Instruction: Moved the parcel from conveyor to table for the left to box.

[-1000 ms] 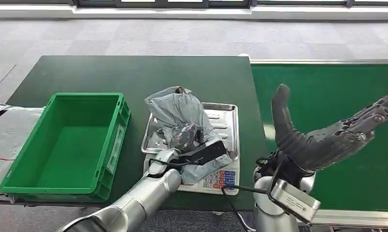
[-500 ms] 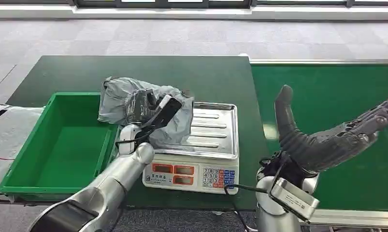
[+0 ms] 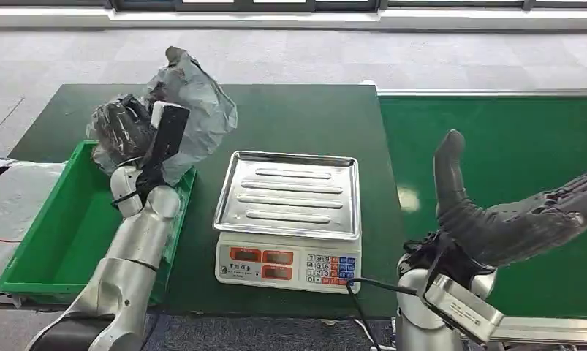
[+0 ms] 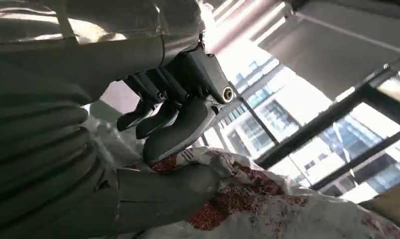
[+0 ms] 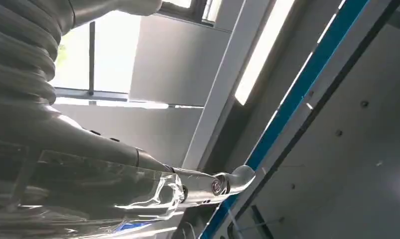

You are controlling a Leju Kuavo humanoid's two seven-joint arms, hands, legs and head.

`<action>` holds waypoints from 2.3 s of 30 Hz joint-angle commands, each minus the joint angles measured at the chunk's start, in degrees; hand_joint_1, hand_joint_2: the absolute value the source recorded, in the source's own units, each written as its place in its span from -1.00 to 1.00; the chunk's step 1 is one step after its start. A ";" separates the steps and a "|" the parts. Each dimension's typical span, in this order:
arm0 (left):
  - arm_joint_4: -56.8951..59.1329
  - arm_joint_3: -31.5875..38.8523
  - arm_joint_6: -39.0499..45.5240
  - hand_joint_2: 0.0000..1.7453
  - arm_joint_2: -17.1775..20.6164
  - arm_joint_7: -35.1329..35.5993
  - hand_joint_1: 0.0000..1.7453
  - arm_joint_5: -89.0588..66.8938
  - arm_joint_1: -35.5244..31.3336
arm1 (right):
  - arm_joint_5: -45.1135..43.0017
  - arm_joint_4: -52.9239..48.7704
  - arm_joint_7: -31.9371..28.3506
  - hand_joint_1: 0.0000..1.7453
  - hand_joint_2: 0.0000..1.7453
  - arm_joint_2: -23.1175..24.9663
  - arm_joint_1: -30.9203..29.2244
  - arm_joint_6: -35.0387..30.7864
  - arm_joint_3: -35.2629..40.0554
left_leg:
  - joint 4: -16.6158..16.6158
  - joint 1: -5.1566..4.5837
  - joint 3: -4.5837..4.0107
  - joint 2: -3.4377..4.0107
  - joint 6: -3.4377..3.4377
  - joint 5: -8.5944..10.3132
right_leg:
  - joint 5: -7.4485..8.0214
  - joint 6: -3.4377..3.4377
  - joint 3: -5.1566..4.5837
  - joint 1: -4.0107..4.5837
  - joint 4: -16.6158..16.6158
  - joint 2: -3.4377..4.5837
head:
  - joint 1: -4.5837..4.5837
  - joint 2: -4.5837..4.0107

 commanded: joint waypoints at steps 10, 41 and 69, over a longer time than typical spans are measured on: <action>-3.38 16.55 -0.17 1.00 -0.40 4.04 1.00 -11.40 -1.16 | -0.23 0.47 0.09 -1.00 1.00 1.29 3.48 -0.05 -0.18 | -0.12 0.03 0.09 -0.09 0.04 0.02 | 0.01 0.00 0.17 0.03 -0.13 -0.09 | 0.00 0.00; -40.15 -2.87 -28.17 1.00 -8.61 -31.00 -1.00 49.73 26.32 | 30.15 12.67 12.15 -1.00 1.00 1.47 0.03 -0.05 -31.83 | -0.06 -0.03 0.03 -0.19 0.17 -0.10 | -0.04 0.07 0.20 -0.03 -0.23 -0.19 | 0.00 0.00; -35.95 -9.55 -32.60 1.00 -9.43 -30.74 -1.00 57.24 33.70 | 46.93 19.06 30.06 -1.00 1.00 -7.30 1.63 -0.05 -32.07 | -0.22 -0.03 0.21 -0.21 0.28 -0.18 | -0.10 0.19 0.42 -0.06 -0.38 -0.20 | 0.02 0.00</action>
